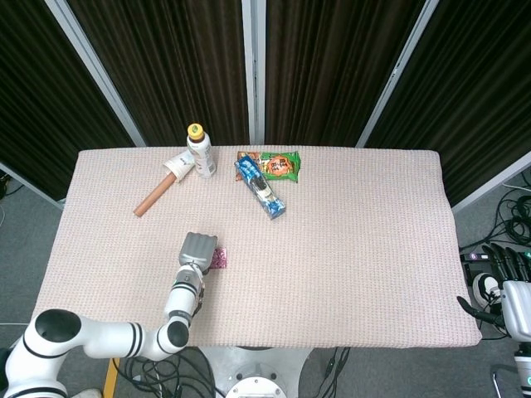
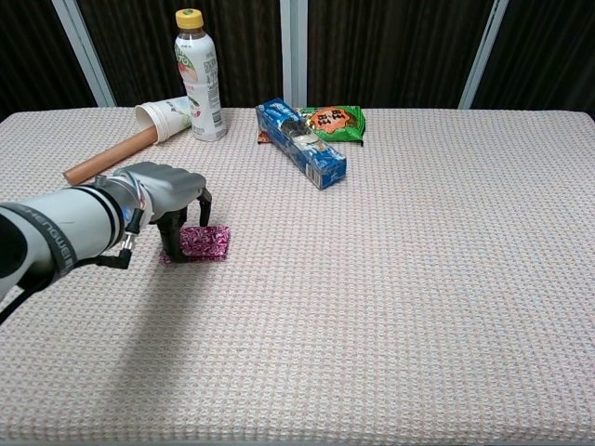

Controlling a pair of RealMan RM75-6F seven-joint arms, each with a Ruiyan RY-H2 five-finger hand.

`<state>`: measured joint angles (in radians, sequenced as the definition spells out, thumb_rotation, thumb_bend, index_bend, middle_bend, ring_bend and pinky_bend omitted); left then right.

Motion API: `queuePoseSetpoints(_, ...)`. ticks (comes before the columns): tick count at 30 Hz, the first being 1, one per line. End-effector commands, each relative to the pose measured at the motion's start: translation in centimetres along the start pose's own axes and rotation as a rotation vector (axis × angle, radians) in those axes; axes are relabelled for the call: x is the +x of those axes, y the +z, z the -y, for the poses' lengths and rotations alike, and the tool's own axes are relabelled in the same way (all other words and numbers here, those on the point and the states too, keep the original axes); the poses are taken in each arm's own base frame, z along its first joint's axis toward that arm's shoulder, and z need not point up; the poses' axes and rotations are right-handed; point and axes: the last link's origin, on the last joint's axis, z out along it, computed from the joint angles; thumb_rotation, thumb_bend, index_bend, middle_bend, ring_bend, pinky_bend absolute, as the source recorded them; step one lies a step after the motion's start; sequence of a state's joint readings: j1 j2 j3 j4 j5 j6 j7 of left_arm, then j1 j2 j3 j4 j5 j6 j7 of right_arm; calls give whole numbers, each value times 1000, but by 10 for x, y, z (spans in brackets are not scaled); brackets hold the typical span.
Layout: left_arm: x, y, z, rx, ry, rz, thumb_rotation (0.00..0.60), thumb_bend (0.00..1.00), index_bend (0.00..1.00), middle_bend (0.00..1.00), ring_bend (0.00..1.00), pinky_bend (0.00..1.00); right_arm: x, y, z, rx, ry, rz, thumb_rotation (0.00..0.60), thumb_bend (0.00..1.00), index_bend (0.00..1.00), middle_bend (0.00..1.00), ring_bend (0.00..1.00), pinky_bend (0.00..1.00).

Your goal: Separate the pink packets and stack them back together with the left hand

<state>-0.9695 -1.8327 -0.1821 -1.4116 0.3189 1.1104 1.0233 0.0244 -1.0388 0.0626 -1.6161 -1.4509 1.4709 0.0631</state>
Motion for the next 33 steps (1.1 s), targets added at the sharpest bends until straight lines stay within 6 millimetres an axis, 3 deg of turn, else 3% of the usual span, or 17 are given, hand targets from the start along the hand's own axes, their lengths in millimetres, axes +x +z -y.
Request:
queuePoseSetpoints(1, 0, 0, 0, 0, 0, 1, 600, 257, 401, 893, 871, 905, 0, 0, 0, -1, 0, 0, 440, 89, 94, 57, 0, 0)
queuePoseSetpoints(13, 0, -3, 0, -16, -1, 23, 600, 257, 382, 893, 871, 905, 1, 0, 0, 0, 0, -3, 442, 88, 93, 57, 0, 0)
queuePoseSetpoints(18, 14, -7, 11, -12, -44, -48, 600, 257, 371, 893, 871, 905, 1, 0, 1, 1, -1, -5, 443, 87, 93, 57, 0, 0)
queuePoseSetpoints(22, 32, -8, 40, 16, -121, -119, 600, 256, 354, 874, 847, 894, 3, 0, 1, 0, -4, -8, 442, 88, 93, 57, 0, 0)
queuePoseSetpoints(25, 45, -12, 77, 41, -192, -209, 600, 257, 353, 823, 768, 850, 4, 0, 0, 0, -5, -10, 440, 88, 93, 57, 0, 0)
queuePoseSetpoints(31, 49, -32, 153, 111, -241, -406, 600, 258, 353, 665, 549, 638, 6, 1, 1, 6, -10, -12, 443, 89, 94, 56, 0, 0)
queuePoseSetpoints(33, 45, -42, 176, 113, -247, -465, 600, 259, 352, 568, 437, 545, 6, 2, 2, 16, -7, -9, 443, 90, 94, 56, 0, 0)
